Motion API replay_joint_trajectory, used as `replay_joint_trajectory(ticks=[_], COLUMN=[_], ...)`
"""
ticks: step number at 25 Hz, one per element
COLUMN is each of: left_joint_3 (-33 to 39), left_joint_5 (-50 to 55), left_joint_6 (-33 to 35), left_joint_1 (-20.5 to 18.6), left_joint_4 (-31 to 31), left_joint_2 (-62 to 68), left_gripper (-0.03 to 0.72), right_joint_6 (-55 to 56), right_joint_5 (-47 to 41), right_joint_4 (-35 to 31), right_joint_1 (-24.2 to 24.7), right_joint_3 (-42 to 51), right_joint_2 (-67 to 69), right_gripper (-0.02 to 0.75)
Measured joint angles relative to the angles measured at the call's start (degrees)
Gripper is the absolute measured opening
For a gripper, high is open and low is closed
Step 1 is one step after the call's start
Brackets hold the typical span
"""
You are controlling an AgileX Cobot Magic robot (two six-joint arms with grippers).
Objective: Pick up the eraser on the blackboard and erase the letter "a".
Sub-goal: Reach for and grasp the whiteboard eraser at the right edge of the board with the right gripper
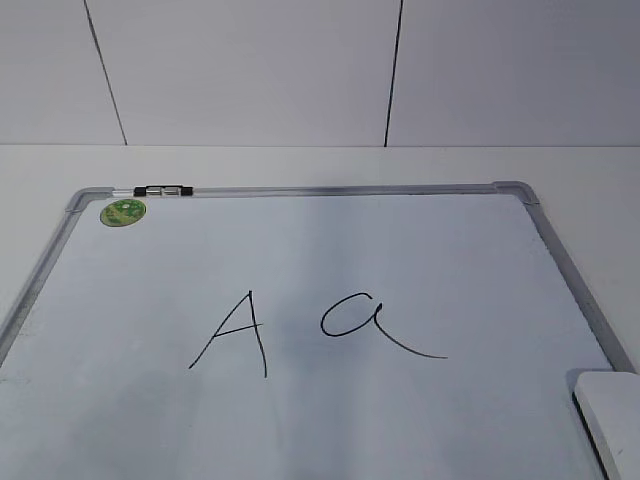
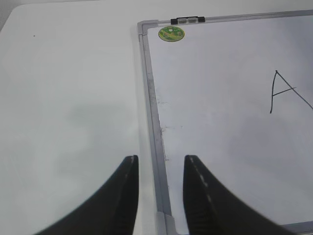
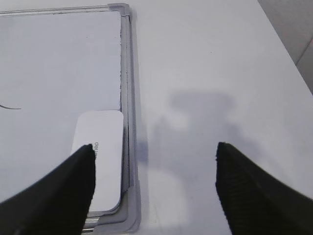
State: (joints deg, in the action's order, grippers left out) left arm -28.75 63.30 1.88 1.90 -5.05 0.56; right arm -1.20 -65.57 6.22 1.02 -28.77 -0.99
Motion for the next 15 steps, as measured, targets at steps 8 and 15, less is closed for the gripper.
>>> replay_joint_trajectory(ticks=[8, 15], left_joint_3=[0.00, 0.00], left_joint_5=[0.00, 0.00], left_joint_6=[0.00, 0.00], left_joint_1=[0.00, 0.00], left_joint_4=[0.00, 0.00], left_joint_2=[0.00, 0.00], left_gripper=[0.235, 0.235], right_joint_6=[0.00, 0.00], right_joint_5=[0.00, 0.19], right_joint_4=[-0.13, -3.73], right_joint_1=[0.00, 0.00], right_joint_3=[0.00, -5.18], right_joint_2=[0.00, 4.52], right_gripper=[0.587, 0.587])
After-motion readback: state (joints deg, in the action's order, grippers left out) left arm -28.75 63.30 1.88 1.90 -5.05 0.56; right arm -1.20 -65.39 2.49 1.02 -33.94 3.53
